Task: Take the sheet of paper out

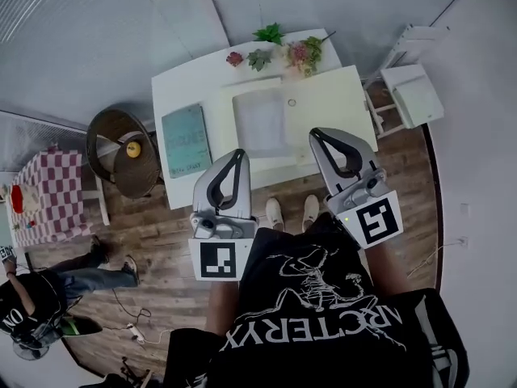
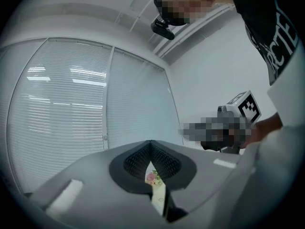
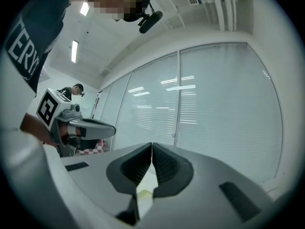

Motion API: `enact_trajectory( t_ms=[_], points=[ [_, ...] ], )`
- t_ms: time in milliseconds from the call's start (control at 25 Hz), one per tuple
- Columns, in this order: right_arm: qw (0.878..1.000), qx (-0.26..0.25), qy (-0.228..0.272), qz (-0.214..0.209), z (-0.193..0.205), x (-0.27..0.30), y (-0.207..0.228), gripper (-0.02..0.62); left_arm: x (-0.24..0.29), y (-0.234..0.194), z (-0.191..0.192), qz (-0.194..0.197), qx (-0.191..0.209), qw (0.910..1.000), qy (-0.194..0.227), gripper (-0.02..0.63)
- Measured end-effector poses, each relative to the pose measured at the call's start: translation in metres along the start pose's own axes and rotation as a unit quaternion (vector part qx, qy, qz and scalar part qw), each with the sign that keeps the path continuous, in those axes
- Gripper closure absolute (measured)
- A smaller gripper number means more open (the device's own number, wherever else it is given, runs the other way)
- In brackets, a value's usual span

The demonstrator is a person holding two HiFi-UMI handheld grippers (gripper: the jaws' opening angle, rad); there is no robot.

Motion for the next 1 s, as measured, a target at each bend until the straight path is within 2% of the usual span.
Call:
enact_trajectory(
  t_ms=[80,240,280,400,480,600,760,840,960,1000],
  points=[
    [1.000,0.005,0.005,-0.010,0.002,0.005,0.010,0.583,0.006,0.003,-0.001,-0.011,0.004,0.9999,0.002,0.598],
    [0.998,0.050,0.021,-0.012,0.012,0.009,0.027,0.573,0.019,0.009,-0.002,-0.023,0.008,0.9997,0.004,0.598],
    [0.998,0.056,0.019,-0.012,0.017,0.009,0.031,0.538,0.021,0.011,-0.003,-0.026,0.006,0.9996,0.006,0.598],
    [0.995,0.096,0.011,-0.030,0.035,0.013,0.041,0.291,0.023,0.017,-0.002,-0.032,0.004,0.9995,-0.002,0.598],
    [0.986,0.159,0.004,-0.048,0.055,0.017,0.050,0.215,0.022,0.018,-0.001,-0.036,0.007,0.9993,-0.010,0.598],
    [0.958,0.279,-0.020,-0.065,0.102,0.028,0.063,0.165,0.017,0.015,-0.001,-0.050,0.007,0.9986,-0.015,0.598],
    [0.898,0.435,-0.035,-0.061,0.171,0.043,0.069,0.113,0.000,0.008,0.006,-0.077,0.006,0.9963,-0.037,0.598],
    [0.878,0.473,-0.044,-0.058,0.198,0.051,0.066,0.086,-0.010,0.004,0.009,-0.090,0.008,0.9947,-0.050,0.598],
    [0.862,0.495,-0.078,-0.075,0.230,0.069,0.060,0.082,-0.022,-0.001,0.010,-0.108,0.013,0.9922,-0.060,0.598],
    [0.848,0.515,-0.090,-0.087,0.244,0.075,0.057,0.083,-0.025,-0.002,0.010,-0.114,0.014,0.9913,-0.064,0.598]
  ],
)
Point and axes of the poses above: the fingertips, and each gripper's own axes: x forward along the fingers, y to its right, z out of its underside, the point moved 9 cm from there along -x, backward along the fingers, and after that the axes turned 5 degrees about -z, right-handed, at the moved point
